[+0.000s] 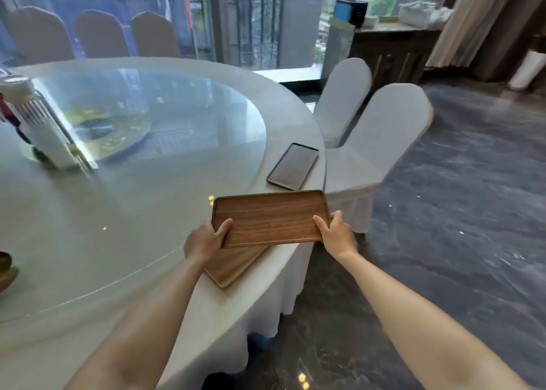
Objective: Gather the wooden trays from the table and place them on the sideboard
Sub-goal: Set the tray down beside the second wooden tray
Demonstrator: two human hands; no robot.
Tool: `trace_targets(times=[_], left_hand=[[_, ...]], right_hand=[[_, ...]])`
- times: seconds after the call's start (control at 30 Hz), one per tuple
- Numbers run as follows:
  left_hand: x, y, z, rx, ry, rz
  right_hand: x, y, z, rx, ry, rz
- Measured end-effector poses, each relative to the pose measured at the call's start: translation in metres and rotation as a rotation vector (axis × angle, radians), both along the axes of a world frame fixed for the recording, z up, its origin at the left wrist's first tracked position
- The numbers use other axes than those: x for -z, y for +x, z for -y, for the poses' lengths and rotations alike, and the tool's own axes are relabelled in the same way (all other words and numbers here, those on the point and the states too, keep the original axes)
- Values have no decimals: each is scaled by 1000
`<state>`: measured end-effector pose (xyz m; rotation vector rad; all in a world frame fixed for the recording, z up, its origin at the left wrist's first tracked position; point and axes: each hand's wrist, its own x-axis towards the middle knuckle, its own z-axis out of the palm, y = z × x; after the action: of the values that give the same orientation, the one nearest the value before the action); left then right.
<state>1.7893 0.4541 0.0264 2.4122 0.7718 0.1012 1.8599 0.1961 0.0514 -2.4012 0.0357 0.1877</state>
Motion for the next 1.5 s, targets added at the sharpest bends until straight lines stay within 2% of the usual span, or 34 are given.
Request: trace_targets(times=[0.17,0.37,0.6,0.77,0.93,1.27,1.5], left_hand=[[3,26,-13,-146,-5,-51],[24,13,-17,-370,-26,-131],[44,4,15,-653,28,-214],[56,-4,40,-776,45,-302],[70,-12,53,-765,56,-398],[88,-21,52,-664,88,-510],[93,-22,48,-638,97,-497]], right_hand=[[13,66,-25,-140,13,-59],[45,112,-60,-373,-53,-115],[66,147,-81,-679,-128,-146],[76,161,-83,-858,-194,-156],[87,164,-83,-965,-242,-166],[102,161,-79,-1126,-442,-14],[100,163,-79,-1195,-540,57]])
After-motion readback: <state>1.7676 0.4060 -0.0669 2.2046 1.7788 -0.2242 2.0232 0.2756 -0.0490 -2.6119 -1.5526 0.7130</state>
